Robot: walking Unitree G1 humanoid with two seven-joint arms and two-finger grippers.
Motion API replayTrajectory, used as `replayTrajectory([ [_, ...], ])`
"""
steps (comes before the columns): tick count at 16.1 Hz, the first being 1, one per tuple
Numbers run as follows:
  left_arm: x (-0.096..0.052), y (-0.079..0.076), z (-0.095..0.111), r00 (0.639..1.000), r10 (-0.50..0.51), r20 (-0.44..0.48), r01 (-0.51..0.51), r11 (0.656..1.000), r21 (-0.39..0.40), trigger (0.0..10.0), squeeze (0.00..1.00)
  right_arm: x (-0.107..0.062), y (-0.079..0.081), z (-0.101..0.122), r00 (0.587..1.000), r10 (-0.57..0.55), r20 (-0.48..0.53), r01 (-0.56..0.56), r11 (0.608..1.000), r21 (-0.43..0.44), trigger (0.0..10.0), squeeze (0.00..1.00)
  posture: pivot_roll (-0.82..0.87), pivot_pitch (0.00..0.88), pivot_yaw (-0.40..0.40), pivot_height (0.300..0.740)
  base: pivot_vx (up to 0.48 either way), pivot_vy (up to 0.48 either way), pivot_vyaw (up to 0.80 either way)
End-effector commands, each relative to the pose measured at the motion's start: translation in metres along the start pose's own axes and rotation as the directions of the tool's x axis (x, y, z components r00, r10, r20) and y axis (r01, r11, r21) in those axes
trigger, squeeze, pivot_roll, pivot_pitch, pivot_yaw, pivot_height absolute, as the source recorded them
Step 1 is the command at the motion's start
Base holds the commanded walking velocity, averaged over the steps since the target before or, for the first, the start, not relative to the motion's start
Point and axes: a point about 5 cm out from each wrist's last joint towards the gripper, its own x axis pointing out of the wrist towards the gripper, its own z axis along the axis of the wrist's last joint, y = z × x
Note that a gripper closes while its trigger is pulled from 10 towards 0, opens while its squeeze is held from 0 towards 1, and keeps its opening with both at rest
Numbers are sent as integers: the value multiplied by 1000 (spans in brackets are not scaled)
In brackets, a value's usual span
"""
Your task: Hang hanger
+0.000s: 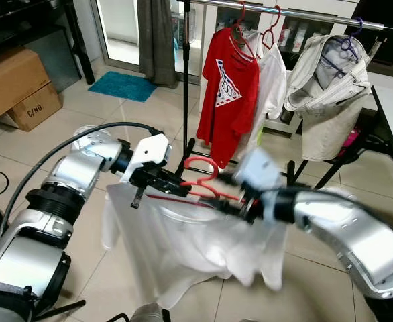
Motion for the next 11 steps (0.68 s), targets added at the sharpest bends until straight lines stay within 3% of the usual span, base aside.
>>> replayTrajectory([
  [1, 0, 1, 8, 1000, -16, 3, 15, 999, 49, 0, 0, -1, 2, 4, 1000, 21, 5, -21, 999, -40, 10000, 0, -46, 0, 3, 740, 0, 0, 0],
  [4, 2, -2, 12, 999, -46, 6, 46, 997, 66, 0, 0, 2, 1, 1, 1000, 8, -8, -8, 1000, -29, 10000, 0, -47, 0, 0, 740, 0, 0, 0],
  [5, 3, -2, 13, 999, -48, 10, 47, 997, 69, 0, 0, 3, 0, 1, 1000, 7, -5, -7, 1000, -12, 3686, 0, -48, 0, 0, 740, 0, 0, 0],
  [6, 3, -2, 14, 999, -47, 18, 46, 997, 66, 0, 0, 3, -1, 1, 1000, 8, -5, -8, 1000, -2, 0, 0, -48, 0, -1, 740, 0, 0, 0],
  [11, -1, -2, 18, 999, -42, 29, 40, 997, 60, 0, 0, 2, -1, -2, 999, 28, -27, -28, 1000, -3, 0, 0, -45, 0, -11, 740, 0, 0, 0],
])
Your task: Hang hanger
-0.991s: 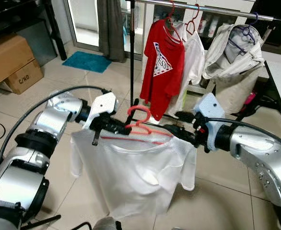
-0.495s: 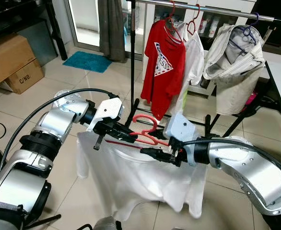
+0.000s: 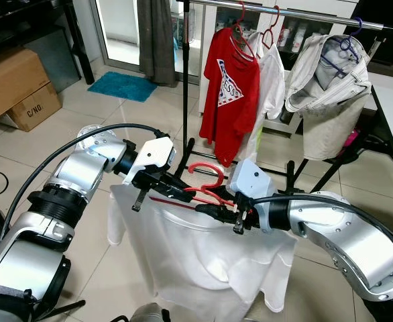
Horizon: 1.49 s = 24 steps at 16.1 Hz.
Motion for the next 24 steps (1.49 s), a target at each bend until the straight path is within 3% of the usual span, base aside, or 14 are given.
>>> replayTrajectory([
  [1, -5, 2, 8, 1000, 8, 11, -9, 1000, 30, 0, 0, -1, -4, 1, 1000, 0, -18, 0, 1000, -2, 0, 0, -45, 0, -12, 740, 0, 0, 0],
  [10, -13, 4, 12, 999, 32, 14, -32, 999, 37, 0, 0, 1, -3, -1, 998, 39, -42, -41, 999, -30, 0, 0, -40, 0, -20, 740, 0, 0, 0],
  [11, -15, 7, 15, 997, 72, 30, -73, 995, 61, 0, 0, 1, -2, -1, 998, 52, -38, -52, 998, -17, 0, 0, -38, 0, -19, 740, 0, 0, 0],
  [12, -17, 8, 19, 995, 68, 77, -70, 997, 31, 10000, 0, 1, -1, -1, 998, 55, -35, -55, 998, 1, 0, 0, -38, 0, -17, 740, 0, 0, 0],
  [13, -20, 8, 20, 994, 66, 87, -68, 997, 25, 10000, 929, 0, -1, -2, 998, 58, -35, -58, 998, 10, 0, 0, -37, 0, -16, 740, 0, 0, 0],
  [14, -21, 10, 22, 991, 74, 113, -75, 997, 6, 10000, 1000, -1, -1, -2, 998, 60, -36, -59, 998, 17, 0, 0, -37, 0, -13, 740, 0, 0, 0],
  [20, -36, 11, 31, 976, 113, 188, -110, 994, -26, 10000, 1000, -5, -8, -11, 999, -17, -36, 21, 993, 117, 0, 0, -27, 0, -10, 740, 0, 0, 0],
  [22, -42, 13, 32, 960, 177, 217, -175, 984, -29, 10000, 1000, -4, -9, -16, 998, -52, -37, 56, 991, 125, 0, 0, -26, 0, -8, 740, 0, 0, 0],
  [23, -47, 17, 33, 934, 262, 242, -255, 965, -59, 10000, 1000, -2, -11, -19, 994, -107, -20, 109, 986, 125, 0, 0, -22, 0, -9, 740, 0, 0, 0],
  [24, -52, 20, 32, 892, 378, 247, -365, 926, -99, 10000, 918, 1, -13, -26, 982, -185, -25, 186, 966, 180, 0, 0, -22, 0, -5, 740, 0, 0, 0],
])
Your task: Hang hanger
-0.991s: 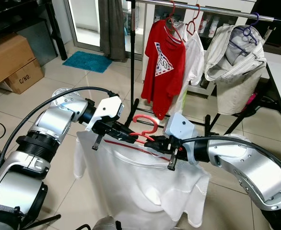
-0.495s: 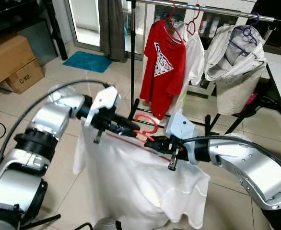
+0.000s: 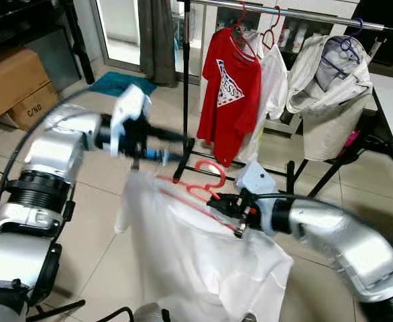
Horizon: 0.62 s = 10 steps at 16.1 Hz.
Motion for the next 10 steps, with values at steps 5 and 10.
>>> replayTrajectory([
  [5, -17, -22, -31, 875, 484, -22, -484, 872, -81, 10000, 0, -2, -25, -29, 901, -434, -11, 426, 879, 215, 0, 0, 0, 5, -9, 740, 0, 0, 0],
  [10, 1, -62, -55, 609, 785, -114, -790, 587, -179, 10000, 0, -10, -33, -42, 718, -694, -58, 658, 648, 384, 10000, 0, 35, 32, -25, 740, 0, 0, 0],
])
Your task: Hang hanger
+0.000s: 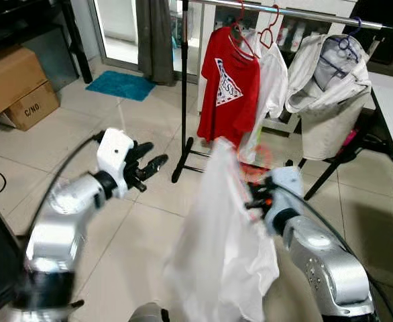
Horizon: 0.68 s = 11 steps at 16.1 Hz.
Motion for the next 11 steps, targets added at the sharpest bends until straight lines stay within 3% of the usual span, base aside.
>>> replayTrajectory([
  [1, -2, 2, 7, 991, 123, 48, -121, 992, -47, 10000, 0, 0, -7, 1, 997, -79, -9, 79, 997, 3, 10000, 0, 36, 33, -28, 740, 0, 0, 0],
  [2, -2, -3, 5, 986, 159, 56, -156, 986, -51, 10000, 0, 1, -4, -3, 998, -33, -53, 37, 997, 62, 10000, 0, 34, 29, -32, 740, 0, 0, 0],
  [4, -2, -12, -1, 985, 172, 14, -171, 984, -40, 10000, 0, -3, -2, 8, 995, 55, 85, -63, 993, 101, 10000, 0, 31, 20, -38, 740, 0, 0, 0],
  [8, -1, -20, -5, 973, 230, -11, -230, 970, -82, 10000, 0, -4, -9, 14, 991, -43, 128, 18, 982, 188, 10000, 0, 28, 20, -29, 740, 0, 0, 0],
  [11, -2, -22, -3, 972, 234, -22, -235, 969, -71, 10000, 0, -6, -7, 13, 987, -22, 160, -10, 981, 195, 10000, 0, 31, 27, -29, 740, 0, 0, 0],
])
